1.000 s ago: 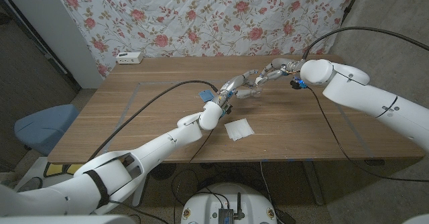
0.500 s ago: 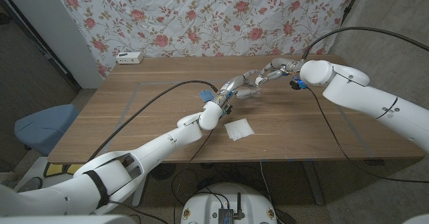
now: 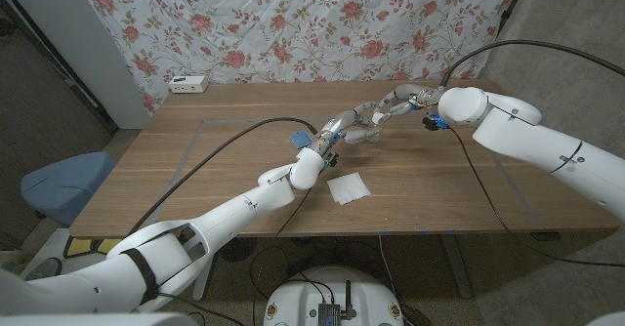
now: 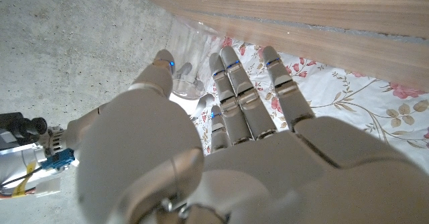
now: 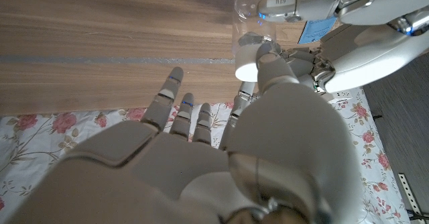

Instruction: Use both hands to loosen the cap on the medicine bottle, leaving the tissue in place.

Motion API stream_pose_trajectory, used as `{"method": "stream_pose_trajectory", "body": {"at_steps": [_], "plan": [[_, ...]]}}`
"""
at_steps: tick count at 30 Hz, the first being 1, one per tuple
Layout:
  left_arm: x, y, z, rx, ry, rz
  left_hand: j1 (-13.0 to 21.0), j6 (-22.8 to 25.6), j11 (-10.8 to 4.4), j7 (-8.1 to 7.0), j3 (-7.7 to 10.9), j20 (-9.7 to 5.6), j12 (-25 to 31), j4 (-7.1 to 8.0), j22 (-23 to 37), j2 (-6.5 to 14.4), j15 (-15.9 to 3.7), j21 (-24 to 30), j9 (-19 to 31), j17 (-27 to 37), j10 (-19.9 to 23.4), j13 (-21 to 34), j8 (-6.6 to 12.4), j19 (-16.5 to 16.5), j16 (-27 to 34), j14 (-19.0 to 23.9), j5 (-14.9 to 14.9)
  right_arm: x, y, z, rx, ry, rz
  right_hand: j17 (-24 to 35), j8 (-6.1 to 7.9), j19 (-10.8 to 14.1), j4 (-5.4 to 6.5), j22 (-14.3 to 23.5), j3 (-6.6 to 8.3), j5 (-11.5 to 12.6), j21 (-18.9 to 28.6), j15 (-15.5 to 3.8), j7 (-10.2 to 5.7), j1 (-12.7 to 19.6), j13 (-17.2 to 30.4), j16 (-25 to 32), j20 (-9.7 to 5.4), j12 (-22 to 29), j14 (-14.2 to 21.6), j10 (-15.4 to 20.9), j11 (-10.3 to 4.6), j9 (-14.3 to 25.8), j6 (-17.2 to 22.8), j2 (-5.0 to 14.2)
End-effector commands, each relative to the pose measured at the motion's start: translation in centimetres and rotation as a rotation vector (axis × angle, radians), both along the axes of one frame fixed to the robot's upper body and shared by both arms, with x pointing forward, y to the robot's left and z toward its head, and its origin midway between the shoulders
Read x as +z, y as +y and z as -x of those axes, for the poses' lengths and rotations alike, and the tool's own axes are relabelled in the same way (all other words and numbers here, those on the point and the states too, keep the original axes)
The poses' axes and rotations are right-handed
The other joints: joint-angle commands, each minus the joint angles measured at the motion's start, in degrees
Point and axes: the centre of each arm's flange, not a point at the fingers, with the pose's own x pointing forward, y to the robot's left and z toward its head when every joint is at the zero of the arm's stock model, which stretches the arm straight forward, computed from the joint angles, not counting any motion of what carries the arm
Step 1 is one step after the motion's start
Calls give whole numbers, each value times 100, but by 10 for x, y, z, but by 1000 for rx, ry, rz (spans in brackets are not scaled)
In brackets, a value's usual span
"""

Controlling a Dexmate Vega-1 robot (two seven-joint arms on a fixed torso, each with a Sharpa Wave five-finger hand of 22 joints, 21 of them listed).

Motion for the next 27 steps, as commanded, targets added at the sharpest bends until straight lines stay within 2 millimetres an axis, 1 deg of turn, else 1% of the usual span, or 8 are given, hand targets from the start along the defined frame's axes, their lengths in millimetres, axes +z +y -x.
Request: {"method": "stream_pose_trajectory", "body": {"at_steps": [1, 2, 3, 7, 12, 13, 21, 27], "plan": [[-1, -1, 1, 1, 4, 1, -33, 72, -296, -1, 40, 30, 13, 2, 20, 54, -405, 12, 14, 11, 364, 24, 53, -18, -12, 42, 31, -1, -4, 0, 24, 15, -11, 16, 47, 11, -5, 16, 68, -5, -19, -45, -344, 62, 19, -34, -48, -8, -21, 30, -66, 8, 252, 68], [-1, -1, 1, 1, 4, 1, -34, 75, -293, -3, 41, 33, 12, 2, 20, 54, -405, 12, 14, 11, 361, 24, 53, -19, -12, 42, 32, 0, -4, 0, 23, 18, -13, 17, 47, 12, -5, 16, 71, -4, -19, -43, -351, 65, 19, -34, -48, -8, -19, 30, -65, 6, 254, 73], [-2, -1, 1, 0, 5, 2, -37, 74, -291, -5, 41, 34, 11, 3, 20, 53, -402, 12, 14, 11, 359, 24, 52, -20, -12, 41, 31, 0, -4, 0, 24, 20, -9, 17, 45, 9, -4, 16, 78, -3, -20, -48, -370, 79, 19, -34, -51, -12, -20, 29, -113, 1, 266, 82], [-2, -1, 1, 1, 6, 3, -42, 89, -296, -21, 42, 31, 14, 3, 20, 51, -404, 13, 14, 11, 365, 24, 56, -19, -11, 40, 31, 0, -5, 0, 28, 25, -8, 18, 41, 1, -3, 16, 87, 0, -23, -56, -380, 93, 19, -37, -61, -15, -28, 26, -124, -3, 270, 97], [-3, -1, 1, 4, 6, 5, -54, 99, -293, -16, 45, 32, 13, 8, 20, 55, -402, 12, 15, 13, 362, 24, 57, -24, -9, 44, 31, 1, -5, -1, 33, 36, -4, 18, 36, -15, -3, 16, 112, 6, -27, -73, -393, 138, 18, -41, -54, -12, -35, 52, -215, -20, 310, 126], [-3, -1, 1, 4, 6, 6, -56, 99, -289, -13, 45, 33, 13, 9, 20, 55, -401, 11, 15, 13, 363, 24, 56, -26, -9, 44, 31, 2, -5, -1, 34, 38, -3, 18, 37, -14, -4, 15, 114, 6, -26, -79, -393, 144, 18, -43, -52, -13, -38, 51, -204, -23, 321, 127], [-2, -2, 0, 6, 5, 9, -68, 117, -293, -15, 46, 30, 14, 8, 20, 48, -400, 12, 15, 12, 365, 24, 58, -25, -9, 41, 30, 5, -6, -2, 52, 55, 7, 16, 48, -34, -24, 15, 161, 21, -30, -117, -397, 236, 16, -57, -84, -22, -67, 52, -277, -45, 418, 162], [-2, -2, -1, 8, 5, 9, -73, 117, -302, -16, 49, 35, 15, 6, 20, 45, -393, 11, 15, 12, 369, 24, 55, -31, -9, 43, 31, 7, -8, -2, 60, 69, 7, 11, -10, -79, -58, 14, 221, 41, -41, -132, -397, 369, 14, -80, -100, -50, -116, -1, -313, -75, 364, 171]]}}
